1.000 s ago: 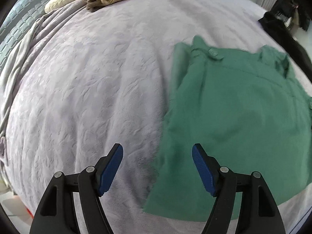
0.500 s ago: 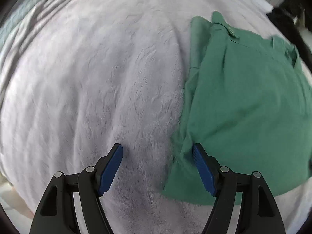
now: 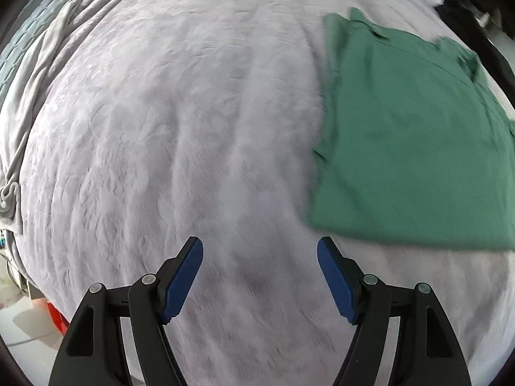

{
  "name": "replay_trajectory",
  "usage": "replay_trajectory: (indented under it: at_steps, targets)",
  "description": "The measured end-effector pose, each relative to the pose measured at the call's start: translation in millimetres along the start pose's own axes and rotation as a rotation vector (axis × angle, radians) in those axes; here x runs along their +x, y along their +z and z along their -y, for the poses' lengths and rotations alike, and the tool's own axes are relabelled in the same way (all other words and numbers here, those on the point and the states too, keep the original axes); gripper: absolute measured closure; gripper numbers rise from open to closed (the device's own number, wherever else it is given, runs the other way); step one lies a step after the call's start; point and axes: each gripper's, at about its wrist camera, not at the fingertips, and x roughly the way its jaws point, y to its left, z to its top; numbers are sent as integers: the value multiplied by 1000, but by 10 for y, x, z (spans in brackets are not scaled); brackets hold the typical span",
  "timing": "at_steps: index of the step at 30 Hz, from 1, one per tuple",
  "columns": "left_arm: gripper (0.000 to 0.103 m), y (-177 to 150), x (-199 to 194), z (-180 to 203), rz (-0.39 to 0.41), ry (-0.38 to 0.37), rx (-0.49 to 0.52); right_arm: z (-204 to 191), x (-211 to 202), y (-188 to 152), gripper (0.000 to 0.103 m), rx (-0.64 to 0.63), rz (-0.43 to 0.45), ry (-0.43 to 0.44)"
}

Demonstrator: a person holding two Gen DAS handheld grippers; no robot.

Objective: Fold large clothes

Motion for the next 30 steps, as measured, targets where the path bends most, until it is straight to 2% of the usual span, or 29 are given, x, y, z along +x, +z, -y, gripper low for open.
replay_trajectory:
  at_steps: [1, 3, 4, 5, 9, 10, 11, 12, 13, 16, 18, 25, 26, 28, 30]
  targets:
    - [28, -71, -66, 15, -1, -6, 8, -120, 56, -71, 92, -2, -15, 9]
    - [28, -167, -138, 36, -8, -16, 24, -212, 55, -199, 71, -9, -33, 15]
    - [28, -241, -191, 71, -12, -21, 33, -278, 64, -249, 50, -17, -38, 16]
    - [28, -272, -221, 88, -16, -25, 38, -356, 57, -321, 42, -29, -37, 17]
    - [28, -425, -328, 170, -42, -43, 54, -608, 88, -476, 42, -68, -70, 31]
    - [24, -455, -376, 205, -40, -50, 58, -654, 88, -515, 42, -76, -79, 36]
    - [7, -535, -441, 233, -34, -52, 59, -667, 68, -563, 41, -84, -86, 38]
    - [0, -559, -479, 230, -21, -51, 57, -702, 54, -596, 37, -93, -88, 38]
    - [0, -663, -657, 338, 2, -46, 56, -790, 86, -574, 32, -101, -86, 39]
    - [0, -702, -750, 363, 12, -47, 68, -836, -14, -659, 23, -118, -75, 45]
    - [0, -754, -807, 364, 8, -58, 72, -897, -33, -665, 23, -124, -70, 48]
    - [0, -543, -677, 294, -4, -46, 81, -1129, -74, -684, 16, -156, -40, 55]
    - [0, -496, -597, 258, -4, -43, 83, -1151, -87, -693, 13, -163, -32, 52]
    - [0, -481, -566, 264, -6, -42, 88, -1197, -118, -716, 0, -178, -5, 45]
    - [0, -479, -546, 264, -8, -42, 90, -1245, -123, -734, 0, -199, 7, 45]
